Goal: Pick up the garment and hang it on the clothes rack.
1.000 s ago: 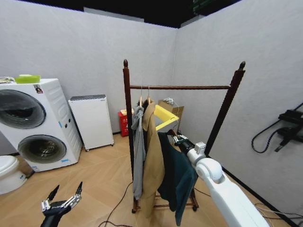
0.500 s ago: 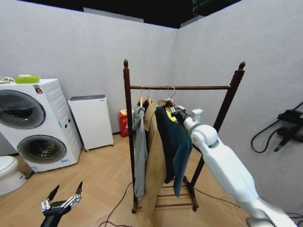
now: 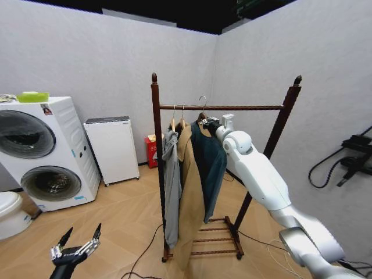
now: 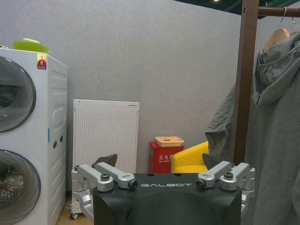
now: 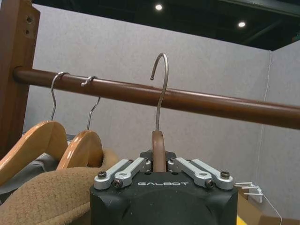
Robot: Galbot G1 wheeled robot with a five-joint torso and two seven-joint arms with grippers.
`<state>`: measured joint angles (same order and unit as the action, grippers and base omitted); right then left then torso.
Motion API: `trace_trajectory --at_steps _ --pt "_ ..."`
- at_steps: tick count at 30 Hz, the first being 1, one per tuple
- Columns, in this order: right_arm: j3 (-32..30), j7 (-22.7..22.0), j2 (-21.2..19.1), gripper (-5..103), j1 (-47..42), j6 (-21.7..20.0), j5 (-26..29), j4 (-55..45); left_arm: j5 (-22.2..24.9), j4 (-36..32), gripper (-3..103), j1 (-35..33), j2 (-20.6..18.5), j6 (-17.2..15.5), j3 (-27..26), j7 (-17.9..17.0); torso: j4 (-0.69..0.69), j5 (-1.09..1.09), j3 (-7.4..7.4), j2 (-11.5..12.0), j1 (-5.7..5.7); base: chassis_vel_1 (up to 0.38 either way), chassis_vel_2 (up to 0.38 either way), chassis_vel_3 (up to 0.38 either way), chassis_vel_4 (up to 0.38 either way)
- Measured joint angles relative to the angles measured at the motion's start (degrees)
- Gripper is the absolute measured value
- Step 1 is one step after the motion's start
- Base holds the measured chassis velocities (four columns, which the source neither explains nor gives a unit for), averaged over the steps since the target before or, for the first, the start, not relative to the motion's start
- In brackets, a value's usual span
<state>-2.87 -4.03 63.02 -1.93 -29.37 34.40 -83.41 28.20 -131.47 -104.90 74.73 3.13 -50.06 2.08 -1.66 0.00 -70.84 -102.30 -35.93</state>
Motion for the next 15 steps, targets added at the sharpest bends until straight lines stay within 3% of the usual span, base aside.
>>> trace_trajectory --at_steps 15 --pt "0.47 -0.28 3.20 10 1.52 1.56 -0.85 5.64 0.00 0.00 100 0.00 0.00 0.00 0.00 0.00 0.01 0.00 0.00 0.00 0.00 0.000 0.000 0.000 0.000"
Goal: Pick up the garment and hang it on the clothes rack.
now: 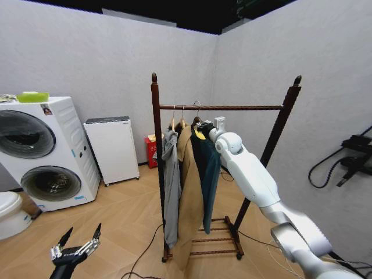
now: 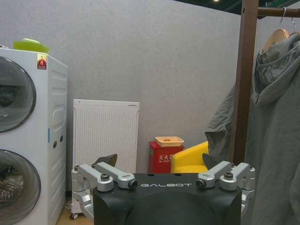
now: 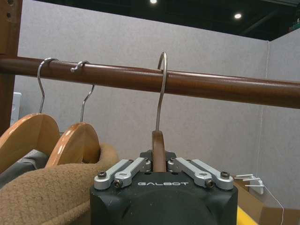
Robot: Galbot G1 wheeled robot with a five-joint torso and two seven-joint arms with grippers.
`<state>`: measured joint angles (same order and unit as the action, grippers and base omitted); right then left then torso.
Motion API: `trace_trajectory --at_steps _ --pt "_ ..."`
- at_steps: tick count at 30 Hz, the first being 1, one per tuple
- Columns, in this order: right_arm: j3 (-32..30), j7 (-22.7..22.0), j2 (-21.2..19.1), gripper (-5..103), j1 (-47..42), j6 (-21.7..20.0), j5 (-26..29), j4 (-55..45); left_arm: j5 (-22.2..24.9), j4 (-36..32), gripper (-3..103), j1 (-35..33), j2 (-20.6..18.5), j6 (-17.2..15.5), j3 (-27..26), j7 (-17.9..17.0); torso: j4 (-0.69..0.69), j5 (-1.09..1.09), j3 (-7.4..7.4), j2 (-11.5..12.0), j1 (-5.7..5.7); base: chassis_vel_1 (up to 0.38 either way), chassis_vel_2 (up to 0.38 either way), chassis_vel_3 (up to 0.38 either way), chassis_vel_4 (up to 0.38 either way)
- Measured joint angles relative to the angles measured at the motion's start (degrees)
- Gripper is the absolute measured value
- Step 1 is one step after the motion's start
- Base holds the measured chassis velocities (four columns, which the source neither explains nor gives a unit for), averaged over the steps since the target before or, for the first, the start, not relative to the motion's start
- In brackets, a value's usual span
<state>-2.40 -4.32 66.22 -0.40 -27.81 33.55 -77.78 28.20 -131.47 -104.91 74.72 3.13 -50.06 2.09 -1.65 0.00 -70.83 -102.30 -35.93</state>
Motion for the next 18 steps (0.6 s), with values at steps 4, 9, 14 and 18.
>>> trace_trajectory --at_steps 4,9,14,18 --pt "-0.47 0.08 0.07 7 -1.37 0.01 -0.49 0.02 0.00 0.00 100 0.01 0.00 0.00 0.00 0.00 0.00 0.00 0.00 0.00 0.00 0.000 0.000 0.000 0.000" --pt "-0.92 -0.02 -0.44 21 -2.32 0.49 -0.62 -1.04 0.00 0.00 100 0.00 0.00 0.00 0.00 0.00 0.00 0.00 0.00 0.00 0.00 0.000 0.000 0.000 0.000" --pt "-1.38 -1.55 -1.85 42 -2.83 2.21 2.02 -4.31 0.00 0.00 100 0.00 0.00 0.00 0.00 0.00 0.01 0.00 0.00 0.00 0.00 0.000 0.000 0.000 0.000" --pt "-2.69 -3.92 -3.92 59 -4.45 2.10 4.92 -9.40 0.00 0.00 100 0.00 0.00 0.00 0.00 0.00 0.01 -0.01 0.00 0.00 0.00 0.000 0.000 0.000 0.000"
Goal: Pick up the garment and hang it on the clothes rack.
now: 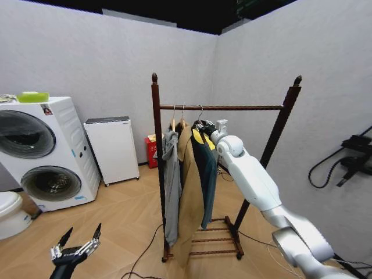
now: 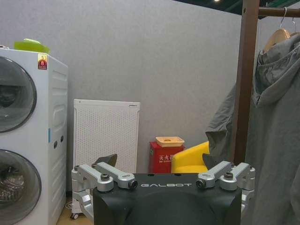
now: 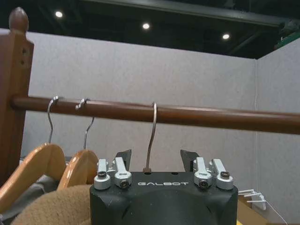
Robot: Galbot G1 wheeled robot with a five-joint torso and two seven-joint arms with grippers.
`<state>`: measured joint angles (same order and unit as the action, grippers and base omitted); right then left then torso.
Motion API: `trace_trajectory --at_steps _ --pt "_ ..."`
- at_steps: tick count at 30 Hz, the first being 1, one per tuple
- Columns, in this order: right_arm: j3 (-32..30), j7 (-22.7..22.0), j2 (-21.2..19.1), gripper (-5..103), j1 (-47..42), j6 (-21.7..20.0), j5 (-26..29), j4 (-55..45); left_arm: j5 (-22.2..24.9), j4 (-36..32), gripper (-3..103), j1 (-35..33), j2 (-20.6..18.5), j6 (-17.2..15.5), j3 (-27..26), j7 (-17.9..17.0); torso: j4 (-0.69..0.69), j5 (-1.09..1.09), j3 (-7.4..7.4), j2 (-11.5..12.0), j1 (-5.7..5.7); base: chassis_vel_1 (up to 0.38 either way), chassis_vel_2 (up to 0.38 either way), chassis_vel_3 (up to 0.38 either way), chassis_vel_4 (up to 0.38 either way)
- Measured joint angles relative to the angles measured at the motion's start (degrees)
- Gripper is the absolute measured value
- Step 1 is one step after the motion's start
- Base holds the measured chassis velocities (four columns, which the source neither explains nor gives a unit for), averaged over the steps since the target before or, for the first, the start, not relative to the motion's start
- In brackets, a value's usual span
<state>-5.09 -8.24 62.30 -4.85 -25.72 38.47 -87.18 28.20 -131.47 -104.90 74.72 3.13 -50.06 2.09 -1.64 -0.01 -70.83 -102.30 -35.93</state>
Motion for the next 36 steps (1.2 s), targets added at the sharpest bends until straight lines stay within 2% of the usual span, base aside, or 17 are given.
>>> trace_trajectory --at_steps 1,3,4,5,6,7,9,10,11,12,14,17,19,25,36 --pt "0.00 0.00 0.00 59 0.00 0.00 0.00 0.00 0.00 0.00 100 0.00 0.00 0.00 0.00 0.00 0.00 0.00 0.00 0.00 0.00 0.000 0.000 0.000 0.000" --pt "-3.08 -2.69 -3.32 70 -4.47 -1.75 3.36 -7.32 0.00 0.00 100 0.00 0.00 0.00 0.00 0.03 0.01 0.01 0.00 0.00 0.00 0.000 0.000 0.000 0.000" --pt "-3.08 -2.69 -3.32 70 -4.47 -1.75 3.36 -7.32 0.00 0.00 100 0.00 0.00 0.00 0.00 0.03 0.01 0.01 0.00 0.00 0.00 0.000 0.000 0.000 0.000" --pt "-5.02 -2.94 -4.64 76 -7.17 -2.42 3.91 -10.12 0.00 0.00 100 0.00 0.00 0.00 0.00 -0.01 -0.01 0.01 0.01 0.00 0.00 0.000 0.000 0.000 0.000" --pt "-8.22 -2.96 -6.23 80 -12.05 -2.85 3.74 -13.65 0.00 0.00 100 0.00 0.00 0.00 0.00 0.00 -0.02 0.01 0.01 -0.01 0.00 0.000 0.000 0.000 0.000" --pt "-8.22 -2.96 -6.23 80 -12.05 -2.85 3.74 -13.65 0.00 0.00 100 0.00 0.00 0.00 0.00 0.00 -0.02 0.01 0.01 -0.01 0.00 0.000 0.000 0.000 0.000" --pt "-13.69 -2.60 -7.55 91 -23.35 -1.54 0.10 -19.11 0.00 0.00 100 0.00 0.00 0.00 0.00 -0.01 -0.04 -0.03 0.01 0.00 0.00 0.000 0.000 0.000 0.000" --pt "-16.20 -2.53 -7.43 96 -28.14 -0.82 -1.86 -21.16 0.00 0.00 100 0.00 -0.01 0.00 0.00 -0.01 -0.04 -0.05 0.00 0.00 0.01 0.000 0.000 0.000 0.000" --pt "-16.20 -2.53 -7.43 96 -28.14 -0.82 -1.86 -21.16 0.00 0.00 100 0.00 -0.01 0.00 0.00 -0.01 -0.04 -0.05 0.00 0.00 0.01 0.000 0.000 0.000 0.000" --pt "-18.54 -2.46 -7.02 98 -32.74 -0.31 -3.64 -23.16 0.00 0.00 100 0.00 0.00 0.00 0.00 0.00 -0.02 0.01 0.01 0.00 0.00 0.000 0.000 0.000 0.000" --pt "-22.43 -1.94 -5.30 100 -43.13 0.02 -6.88 -26.88 0.00 0.00 100 0.00 0.00 0.00 0.00 0.00 -0.03 -0.03 0.01 -0.01 0.01 0.000 0.000 0.000 0.000" --pt "-23.89 -1.76 -4.42 100 -46.96 0.09 -8.01 -28.36 0.00 0.00 100 0.00 0.00 0.00 0.00 0.00 -0.02 -0.05 0.01 0.00 0.01 0.000 0.000 0.000 0.000" --pt "-26.69 -1.59 -2.94 100 -52.86 0.57 -10.02 -31.10 0.00 0.00 100 0.00 0.00 0.00 0.00 0.00 -0.03 0.01 0.01 -0.01 0.02 0.000 0.000 0.000 0.000" --pt "-28.72 -2.36 -2.77 100 -56.17 0.62 -10.55 -34.22 0.00 0.00 100 0.00 0.00 0.00 0.00 0.00 -0.01 0.01 0.00 -0.01 0.01 0.000 0.000 0.000 0.000" --pt "-27.62 -3.54 -3.52 100 -55.33 -0.03 -10.80 -35.89 0.00 0.00 100 0.01 0.00 0.00 0.00 -0.01 0.00 0.01 -0.01 0.01 -0.02 0.004 -0.015 -0.015 0.006"
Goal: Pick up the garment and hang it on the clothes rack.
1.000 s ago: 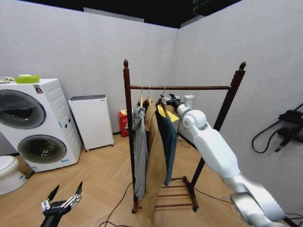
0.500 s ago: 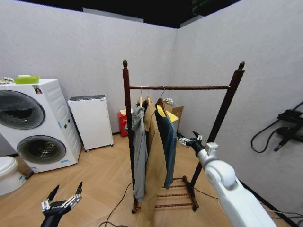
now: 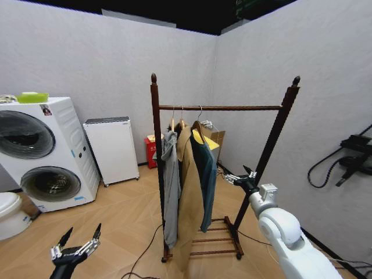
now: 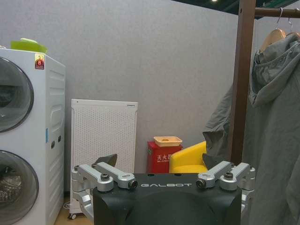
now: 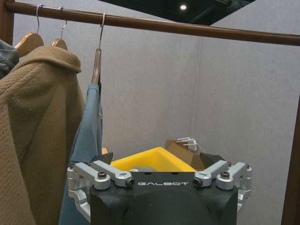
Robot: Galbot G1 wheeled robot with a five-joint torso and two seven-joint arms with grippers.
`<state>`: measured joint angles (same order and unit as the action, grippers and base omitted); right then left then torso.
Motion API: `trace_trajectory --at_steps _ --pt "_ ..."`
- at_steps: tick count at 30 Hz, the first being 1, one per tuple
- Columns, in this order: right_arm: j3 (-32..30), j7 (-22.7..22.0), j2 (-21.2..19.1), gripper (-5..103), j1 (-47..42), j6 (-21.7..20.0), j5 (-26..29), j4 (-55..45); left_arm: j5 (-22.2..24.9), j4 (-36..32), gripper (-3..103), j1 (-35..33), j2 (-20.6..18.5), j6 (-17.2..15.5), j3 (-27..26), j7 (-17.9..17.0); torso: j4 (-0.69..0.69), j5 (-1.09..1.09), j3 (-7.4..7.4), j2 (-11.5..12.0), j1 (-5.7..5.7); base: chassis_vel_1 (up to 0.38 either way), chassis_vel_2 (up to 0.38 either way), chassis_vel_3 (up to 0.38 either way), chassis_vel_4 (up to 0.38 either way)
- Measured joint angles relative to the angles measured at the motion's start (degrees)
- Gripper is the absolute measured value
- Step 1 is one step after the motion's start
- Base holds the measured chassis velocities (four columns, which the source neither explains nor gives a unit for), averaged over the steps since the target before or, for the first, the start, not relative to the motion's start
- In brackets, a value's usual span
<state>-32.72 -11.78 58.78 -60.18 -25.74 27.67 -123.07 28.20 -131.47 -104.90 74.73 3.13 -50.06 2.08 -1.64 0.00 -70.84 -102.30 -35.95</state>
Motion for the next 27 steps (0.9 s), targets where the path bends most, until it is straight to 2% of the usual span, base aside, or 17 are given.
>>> trace_trajectory --at_steps 11,18,19,20,22,27 --pt "0.60 -0.66 0.95 100 -0.98 0.11 -0.88 -1.80 0.00 0.00 100 0.00 0.00 0.00 0.00 0.00 -0.01 0.00 0.00 0.00 0.01 0.091 -0.151 -0.168 0.101" --pt "0.37 0.65 1.38 100 -2.17 2.35 -2.04 -2.08 0.00 0.00 100 -0.01 0.00 0.00 0.00 -0.01 -0.03 -0.02 0.03 -0.05 0.09 0.133 -0.253 -0.271 0.120" --pt "0.33 0.83 1.55 100 -2.63 2.57 -2.28 -2.33 0.00 0.00 100 -0.02 0.00 0.00 0.00 -0.01 0.01 0.00 0.04 -0.06 0.10 0.017 -0.057 -0.221 0.022" --pt "0.30 0.90 1.63 100 -2.87 2.67 -2.37 -2.50 0.00 0.00 100 -0.01 0.00 0.00 0.00 -0.01 0.00 0.04 0.03 -0.05 0.09 -0.072 -0.057 -0.221 -0.040" --pt "0.24 0.96 1.76 100 -3.27 2.76 -2.60 -2.78 0.00 0.00 100 0.00 0.00 0.00 0.00 -0.01 -0.06 -0.02 0.03 -0.04 0.07 -0.107 -0.090 -0.121 -0.077" --pt "0.24 1.10 1.97 100 -3.64 2.89 -3.01 -3.10 0.00 0.00 100 0.01 0.00 0.00 0.00 0.00 -0.02 0.00 -0.01 0.01 -0.03 -0.166 -0.094 -0.060 -0.139"
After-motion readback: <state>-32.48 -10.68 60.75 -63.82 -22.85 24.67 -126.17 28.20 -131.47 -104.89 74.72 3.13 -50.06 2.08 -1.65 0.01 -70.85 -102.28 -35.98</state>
